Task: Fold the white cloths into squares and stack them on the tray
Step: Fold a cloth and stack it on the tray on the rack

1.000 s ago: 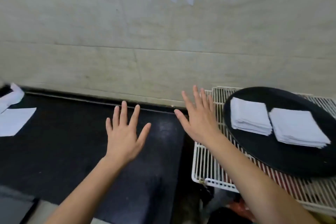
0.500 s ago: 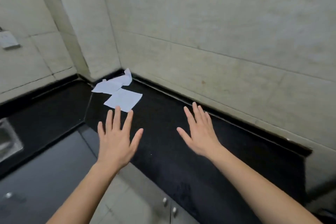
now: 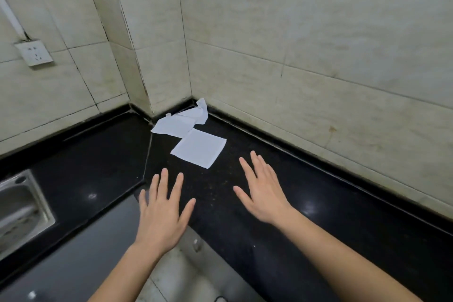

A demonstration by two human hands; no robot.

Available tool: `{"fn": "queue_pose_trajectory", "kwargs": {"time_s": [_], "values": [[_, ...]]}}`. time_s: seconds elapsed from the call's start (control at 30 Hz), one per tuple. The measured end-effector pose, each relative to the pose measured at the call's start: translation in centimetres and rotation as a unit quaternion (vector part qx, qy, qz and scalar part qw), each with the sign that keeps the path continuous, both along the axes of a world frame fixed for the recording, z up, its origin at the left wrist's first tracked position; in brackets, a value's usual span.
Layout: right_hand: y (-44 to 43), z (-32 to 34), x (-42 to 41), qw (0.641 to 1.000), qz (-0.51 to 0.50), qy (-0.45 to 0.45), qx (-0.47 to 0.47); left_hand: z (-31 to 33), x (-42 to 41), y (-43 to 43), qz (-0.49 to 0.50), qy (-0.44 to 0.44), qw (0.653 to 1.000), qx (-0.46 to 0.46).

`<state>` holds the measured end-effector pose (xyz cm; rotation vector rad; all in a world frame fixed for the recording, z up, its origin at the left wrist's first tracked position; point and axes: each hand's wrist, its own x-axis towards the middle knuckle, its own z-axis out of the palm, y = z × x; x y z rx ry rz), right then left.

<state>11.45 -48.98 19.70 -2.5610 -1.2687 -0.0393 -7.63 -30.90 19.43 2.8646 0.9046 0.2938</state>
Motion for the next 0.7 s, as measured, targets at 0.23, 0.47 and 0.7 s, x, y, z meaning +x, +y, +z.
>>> {"fn": "queue_pose_trajectory", "kwargs": {"time_s": [0.23, 0.47, 0.7], "values": [[9.1, -4.1, 7.3, 0.997, -0.051, 0.053, 0.007, -2.5, 8.0, 10.6, -0.024, 0.078, 0.997, 0.011], [17.0, -6.1, 11.9, 0.989, -0.072, 0.118, -0.043, -3.4, 14.1, 19.1, -0.091, 0.147, 0.985, 0.022], [22.1, -7.8, 13.8, 0.980, -0.056, 0.152, -0.117, -6.6, 18.4, 25.2, -0.146, 0.235, 0.961, 0.019]]}}
